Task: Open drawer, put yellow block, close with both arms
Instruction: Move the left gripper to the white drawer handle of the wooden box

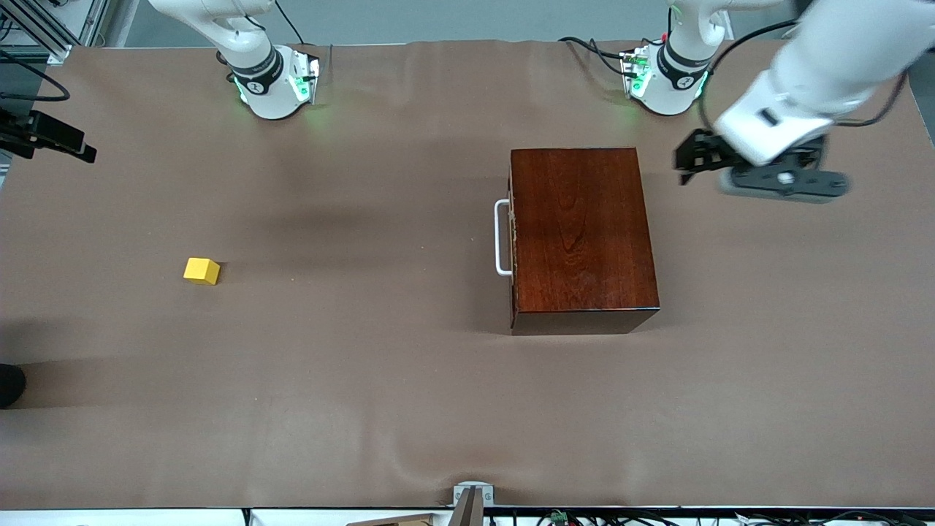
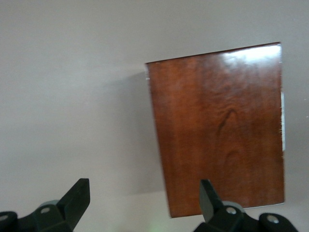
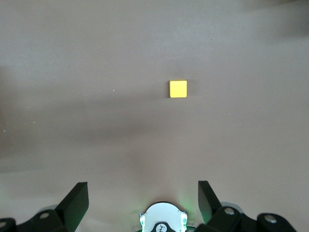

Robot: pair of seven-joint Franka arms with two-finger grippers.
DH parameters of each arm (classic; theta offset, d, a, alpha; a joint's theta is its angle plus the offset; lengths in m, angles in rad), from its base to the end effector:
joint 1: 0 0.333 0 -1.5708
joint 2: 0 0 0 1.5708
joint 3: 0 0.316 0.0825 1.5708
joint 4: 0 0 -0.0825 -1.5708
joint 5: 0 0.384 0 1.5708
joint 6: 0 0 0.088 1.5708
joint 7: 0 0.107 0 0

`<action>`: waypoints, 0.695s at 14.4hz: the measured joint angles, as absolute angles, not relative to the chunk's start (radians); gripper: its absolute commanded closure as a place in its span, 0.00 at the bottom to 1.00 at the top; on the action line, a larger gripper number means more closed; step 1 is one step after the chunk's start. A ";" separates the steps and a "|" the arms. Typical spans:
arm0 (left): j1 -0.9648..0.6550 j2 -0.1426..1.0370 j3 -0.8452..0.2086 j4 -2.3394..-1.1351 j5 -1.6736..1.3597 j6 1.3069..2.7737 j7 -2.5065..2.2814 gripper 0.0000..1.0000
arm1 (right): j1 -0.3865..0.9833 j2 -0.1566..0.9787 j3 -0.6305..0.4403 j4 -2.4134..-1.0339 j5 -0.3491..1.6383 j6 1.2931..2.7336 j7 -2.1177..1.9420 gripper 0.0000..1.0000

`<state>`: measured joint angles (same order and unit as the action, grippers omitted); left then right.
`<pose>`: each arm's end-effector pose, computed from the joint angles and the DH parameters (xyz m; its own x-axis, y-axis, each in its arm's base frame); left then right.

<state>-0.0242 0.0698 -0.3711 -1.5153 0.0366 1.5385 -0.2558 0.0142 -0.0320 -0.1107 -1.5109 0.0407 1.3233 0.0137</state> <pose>0.5315 -0.2093 0.6111 0.9897 -0.1378 -0.0376 -0.1387 -0.9901 -0.0215 0.5155 -0.0459 0.6495 0.9829 -0.0983 -0.1555 -0.1060 -0.9935 -0.0419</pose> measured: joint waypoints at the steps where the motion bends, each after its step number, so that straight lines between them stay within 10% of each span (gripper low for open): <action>1: -0.044 0.097 -0.395 -1.500 0.053 1.540 -0.303 0.00 | 0.016 -0.031 -0.111 -1.511 0.041 1.322 0.014 0.00; 10: -0.374 0.387 -0.401 -1.366 0.177 1.689 -0.593 0.00 | 0.015 -0.029 -0.113 -1.503 0.041 1.324 0.014 0.00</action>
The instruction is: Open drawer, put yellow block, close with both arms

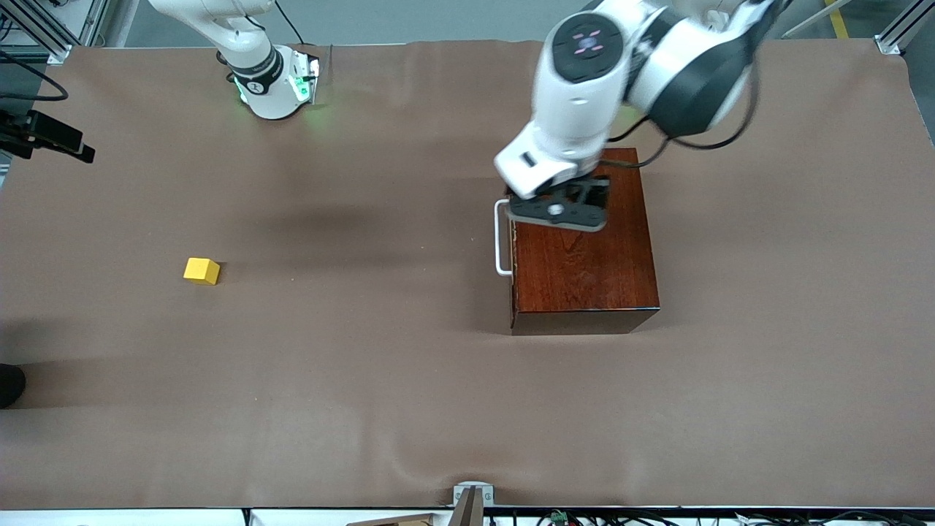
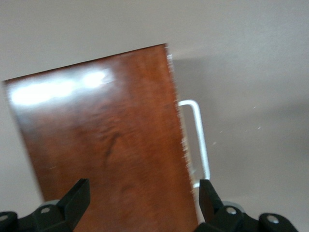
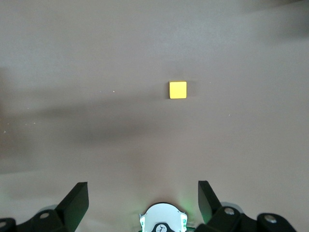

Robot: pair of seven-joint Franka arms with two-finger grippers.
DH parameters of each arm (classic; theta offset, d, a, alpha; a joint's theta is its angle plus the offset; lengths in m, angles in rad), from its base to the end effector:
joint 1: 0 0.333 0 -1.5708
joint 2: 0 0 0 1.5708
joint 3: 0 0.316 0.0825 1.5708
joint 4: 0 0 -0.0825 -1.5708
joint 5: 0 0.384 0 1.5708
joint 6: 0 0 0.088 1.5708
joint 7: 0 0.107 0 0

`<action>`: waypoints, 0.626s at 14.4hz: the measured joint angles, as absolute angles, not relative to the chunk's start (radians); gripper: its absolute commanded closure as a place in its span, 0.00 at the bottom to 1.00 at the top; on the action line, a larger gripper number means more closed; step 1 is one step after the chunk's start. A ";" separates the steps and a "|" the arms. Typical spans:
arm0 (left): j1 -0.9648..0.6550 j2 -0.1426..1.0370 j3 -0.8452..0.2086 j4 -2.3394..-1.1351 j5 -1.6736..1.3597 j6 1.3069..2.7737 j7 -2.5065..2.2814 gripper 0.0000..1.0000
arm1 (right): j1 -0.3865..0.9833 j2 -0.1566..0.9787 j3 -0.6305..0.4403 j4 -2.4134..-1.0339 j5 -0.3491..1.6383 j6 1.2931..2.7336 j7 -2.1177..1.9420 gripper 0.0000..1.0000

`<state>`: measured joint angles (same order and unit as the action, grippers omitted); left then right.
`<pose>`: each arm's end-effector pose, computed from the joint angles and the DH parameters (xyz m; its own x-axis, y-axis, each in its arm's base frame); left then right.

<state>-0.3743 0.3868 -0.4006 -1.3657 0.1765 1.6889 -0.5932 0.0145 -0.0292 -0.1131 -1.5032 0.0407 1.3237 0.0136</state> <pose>0.5167 -0.4204 0.5096 0.9836 -0.1800 -0.0132 -0.1804 -0.9827 -0.0412 0.5164 -0.0470 0.6516 0.9835 -0.1004 -0.1503 -0.1078 -0.9933 -0.0418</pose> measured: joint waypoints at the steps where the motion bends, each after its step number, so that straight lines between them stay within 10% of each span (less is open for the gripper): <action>1: -0.405 0.420 -0.398 -1.346 0.200 1.706 -0.635 0.00 | 0.015 -0.029 -0.113 -1.503 0.041 1.324 0.014 0.00; 9: -0.809 0.647 -0.095 -1.256 0.242 1.860 -0.854 0.00 | 0.017 -0.029 -0.113 -1.503 0.041 1.322 0.013 0.00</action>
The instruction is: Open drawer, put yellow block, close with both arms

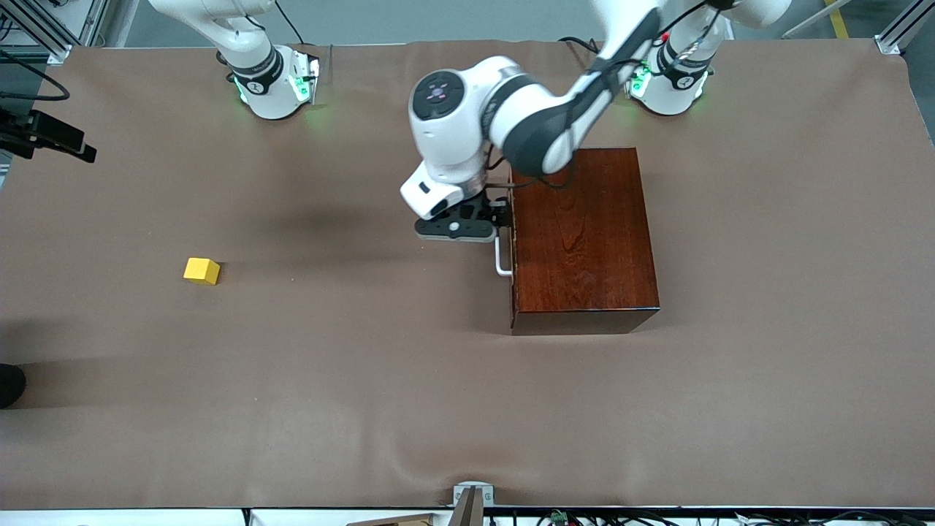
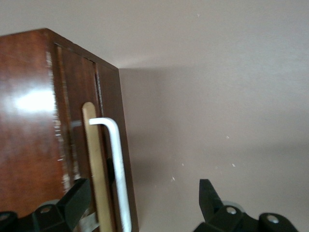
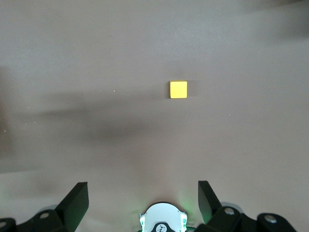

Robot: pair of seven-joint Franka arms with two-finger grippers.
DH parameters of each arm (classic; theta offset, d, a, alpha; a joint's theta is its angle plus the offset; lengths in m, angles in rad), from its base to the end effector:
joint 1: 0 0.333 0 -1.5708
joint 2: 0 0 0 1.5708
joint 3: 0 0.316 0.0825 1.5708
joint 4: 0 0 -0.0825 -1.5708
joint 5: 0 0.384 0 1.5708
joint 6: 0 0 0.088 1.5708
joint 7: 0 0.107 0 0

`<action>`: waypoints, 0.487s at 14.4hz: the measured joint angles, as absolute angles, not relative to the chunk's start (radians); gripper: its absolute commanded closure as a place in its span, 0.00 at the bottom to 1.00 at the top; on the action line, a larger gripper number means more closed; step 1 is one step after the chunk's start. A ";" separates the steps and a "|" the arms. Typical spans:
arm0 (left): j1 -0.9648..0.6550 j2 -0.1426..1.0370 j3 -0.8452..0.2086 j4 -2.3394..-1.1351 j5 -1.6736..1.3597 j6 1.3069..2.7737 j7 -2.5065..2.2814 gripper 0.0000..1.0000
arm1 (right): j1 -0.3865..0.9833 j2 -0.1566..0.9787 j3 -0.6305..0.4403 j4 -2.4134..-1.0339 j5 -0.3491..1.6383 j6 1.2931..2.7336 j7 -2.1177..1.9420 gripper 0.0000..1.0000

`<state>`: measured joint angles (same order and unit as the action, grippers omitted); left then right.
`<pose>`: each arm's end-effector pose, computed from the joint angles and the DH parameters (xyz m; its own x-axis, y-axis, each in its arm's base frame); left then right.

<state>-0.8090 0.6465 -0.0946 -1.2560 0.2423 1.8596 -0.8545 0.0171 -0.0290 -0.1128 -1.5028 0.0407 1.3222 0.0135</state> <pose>0.4791 -0.5513 0.3804 0.9887 -0.1117 0.1000 -0.0964 -0.9845 -0.1462 0.5164 -0.0455 0.6515 0.9836 -0.0974 -0.1515 -0.1048 -0.9936 -0.0417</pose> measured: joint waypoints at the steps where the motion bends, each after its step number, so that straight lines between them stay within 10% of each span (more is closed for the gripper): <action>1: -0.854 0.661 -0.051 -1.248 0.242 1.860 -0.869 0.00 | 0.017 -0.029 -0.113 -1.503 0.041 1.322 0.013 0.00; 7: -0.885 0.682 -0.005 -1.240 0.243 1.820 -0.879 0.00 | 0.019 -0.029 -0.113 -1.503 0.041 1.321 0.013 0.00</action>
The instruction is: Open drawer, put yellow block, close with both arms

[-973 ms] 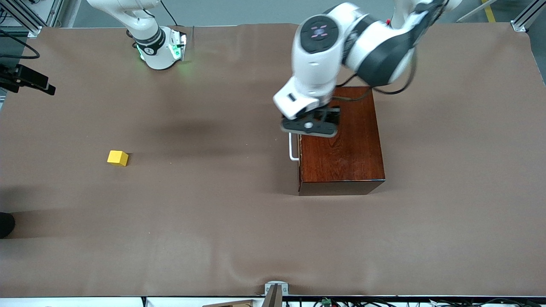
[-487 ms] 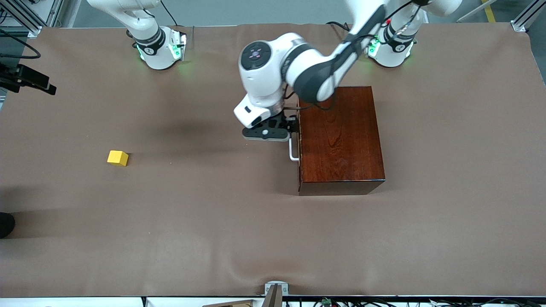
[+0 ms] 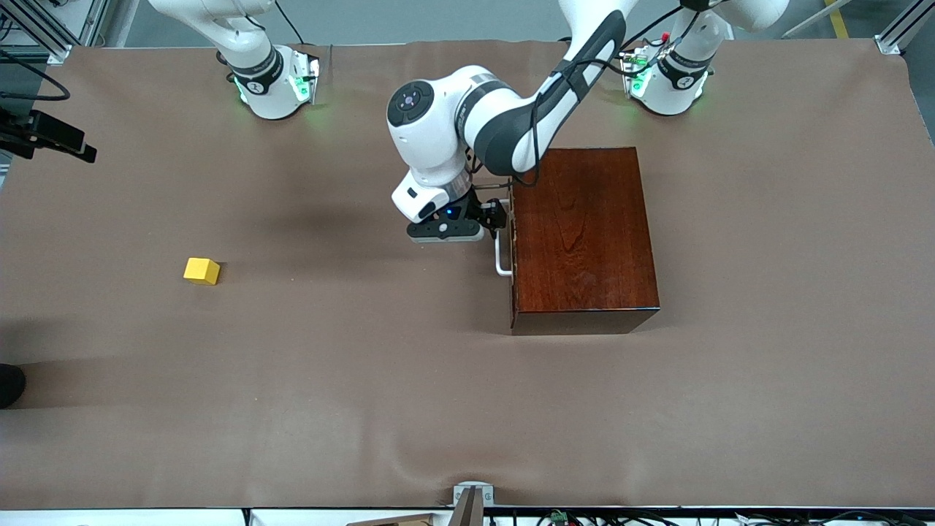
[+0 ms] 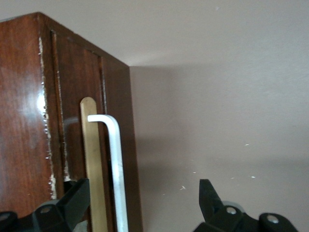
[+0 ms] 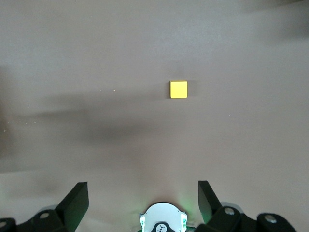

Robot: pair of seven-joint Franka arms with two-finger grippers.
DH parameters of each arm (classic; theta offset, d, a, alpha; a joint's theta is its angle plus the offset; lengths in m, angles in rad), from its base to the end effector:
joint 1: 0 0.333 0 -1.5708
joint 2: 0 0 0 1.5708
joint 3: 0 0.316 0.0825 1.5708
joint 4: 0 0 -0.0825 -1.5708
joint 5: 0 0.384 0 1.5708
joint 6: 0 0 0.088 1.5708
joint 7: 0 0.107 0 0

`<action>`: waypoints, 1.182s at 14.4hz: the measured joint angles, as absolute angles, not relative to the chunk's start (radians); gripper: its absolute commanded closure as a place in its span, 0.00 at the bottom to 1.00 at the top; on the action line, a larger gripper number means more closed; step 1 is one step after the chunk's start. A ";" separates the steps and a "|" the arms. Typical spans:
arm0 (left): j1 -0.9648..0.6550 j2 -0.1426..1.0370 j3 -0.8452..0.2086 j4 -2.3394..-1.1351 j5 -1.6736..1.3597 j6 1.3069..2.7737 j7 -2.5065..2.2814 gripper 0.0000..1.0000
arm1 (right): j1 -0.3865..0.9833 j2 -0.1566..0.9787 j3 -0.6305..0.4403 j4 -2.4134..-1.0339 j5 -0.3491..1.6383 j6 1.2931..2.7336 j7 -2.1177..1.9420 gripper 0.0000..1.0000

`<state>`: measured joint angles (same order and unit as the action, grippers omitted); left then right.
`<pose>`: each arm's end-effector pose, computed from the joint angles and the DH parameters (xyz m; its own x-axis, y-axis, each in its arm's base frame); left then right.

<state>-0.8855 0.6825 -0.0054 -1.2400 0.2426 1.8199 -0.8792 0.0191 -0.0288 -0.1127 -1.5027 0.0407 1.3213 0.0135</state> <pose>0.4748 -0.5544 0.3581 0.9904 -0.0939 0.1017 -0.0690 -0.9718 -0.2257 0.5165 -0.0444 0.6514 0.9837 -0.0953 -0.1525 -0.1027 -0.9938 -0.0417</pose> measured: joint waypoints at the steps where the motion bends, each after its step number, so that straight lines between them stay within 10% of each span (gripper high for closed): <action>1: -0.885 0.684 -0.004 -1.240 0.243 1.815 -0.879 0.00 | 0.020 -0.029 -0.113 -1.503 0.041 1.321 0.013 0.00; 17: -0.923 0.751 -0.003 -1.244 0.291 1.794 -0.879 0.00 | 0.023 -0.029 -0.112 -1.502 0.039 1.323 0.014 0.00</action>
